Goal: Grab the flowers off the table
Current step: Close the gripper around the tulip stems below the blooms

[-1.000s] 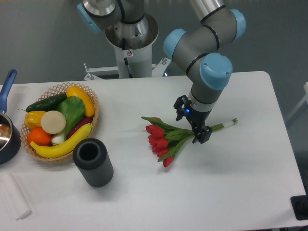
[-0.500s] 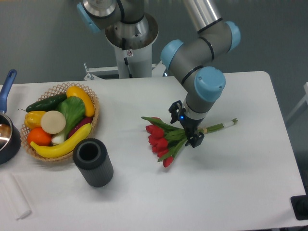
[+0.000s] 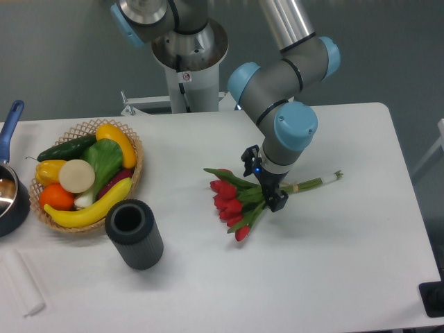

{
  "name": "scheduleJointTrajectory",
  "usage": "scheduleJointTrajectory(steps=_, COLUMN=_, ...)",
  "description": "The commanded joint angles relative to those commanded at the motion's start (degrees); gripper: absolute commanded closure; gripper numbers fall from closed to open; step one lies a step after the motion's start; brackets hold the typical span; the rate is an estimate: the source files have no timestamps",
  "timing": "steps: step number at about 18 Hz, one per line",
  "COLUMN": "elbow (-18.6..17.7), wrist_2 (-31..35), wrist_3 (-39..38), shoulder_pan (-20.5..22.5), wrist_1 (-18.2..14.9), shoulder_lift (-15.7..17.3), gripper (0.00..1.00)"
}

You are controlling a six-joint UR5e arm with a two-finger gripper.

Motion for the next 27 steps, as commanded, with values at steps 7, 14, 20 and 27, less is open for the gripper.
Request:
scheduleJointTrajectory(steps=7, elbow=-0.17, wrist_2=-0.27, wrist_3=-0.97, shoulder_pan=0.09, wrist_1=2.36, shoulder_lift=-2.19, gripper=0.0)
scheduleJointTrajectory(steps=14, elbow=-0.79, wrist_2=-0.27, wrist_3=-0.97, shoulder_pan=0.09, wrist_1=3.34, shoulder_lift=-3.16, gripper=0.0)
scheduleJointTrajectory(steps=20, elbow=-1.14, wrist_2=-0.18, wrist_3=-0.97, shoulder_pan=0.0, wrist_1=3.87, shoulder_lift=-3.34, gripper=0.0)
scheduleJointTrajectory(steps=27, elbow=-1.14, wrist_2=-0.18, wrist_3=-1.14, shoulder_pan=-0.09, wrist_1=3.78, shoulder_lift=-2.99, gripper=0.35)
